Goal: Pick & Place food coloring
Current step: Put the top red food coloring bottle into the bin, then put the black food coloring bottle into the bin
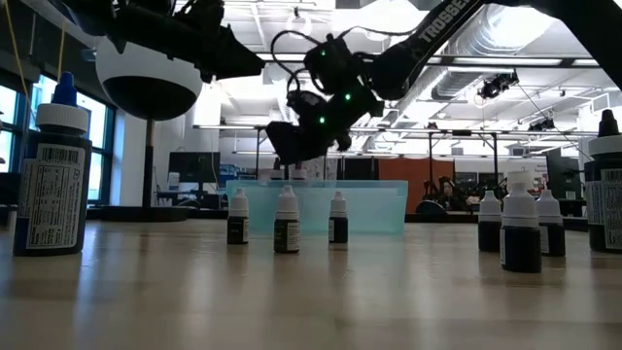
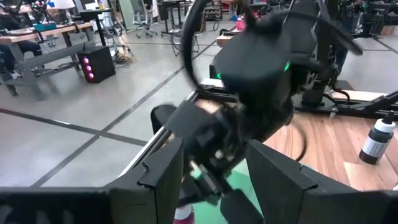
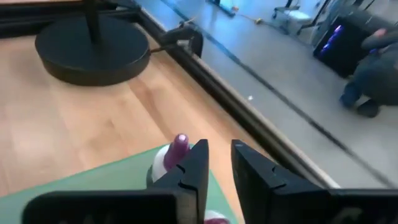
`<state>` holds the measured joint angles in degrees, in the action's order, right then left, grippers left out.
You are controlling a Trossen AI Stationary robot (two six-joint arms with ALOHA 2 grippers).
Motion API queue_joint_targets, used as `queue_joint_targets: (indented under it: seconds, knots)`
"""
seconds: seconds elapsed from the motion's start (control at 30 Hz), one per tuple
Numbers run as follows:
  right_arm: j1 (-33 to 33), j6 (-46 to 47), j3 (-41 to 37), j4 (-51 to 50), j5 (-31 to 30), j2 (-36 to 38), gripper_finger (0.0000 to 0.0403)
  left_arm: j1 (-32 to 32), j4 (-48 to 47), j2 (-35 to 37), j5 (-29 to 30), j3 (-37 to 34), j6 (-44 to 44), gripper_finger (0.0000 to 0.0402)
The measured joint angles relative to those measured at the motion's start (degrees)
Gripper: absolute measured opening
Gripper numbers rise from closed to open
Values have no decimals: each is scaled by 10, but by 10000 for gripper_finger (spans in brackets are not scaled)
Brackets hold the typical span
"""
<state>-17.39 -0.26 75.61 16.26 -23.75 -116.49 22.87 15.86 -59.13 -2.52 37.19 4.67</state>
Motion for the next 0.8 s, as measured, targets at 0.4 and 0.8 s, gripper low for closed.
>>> queue_joint_targets:
  seconds: [0.4,0.8]
  knots:
    - [99,-32,1,-256,86,244,121,0,-2,0,-1,0,0,172]
    - [284,170,-106,-508,196,410,122,0,-2,0,-1,0,0,172]
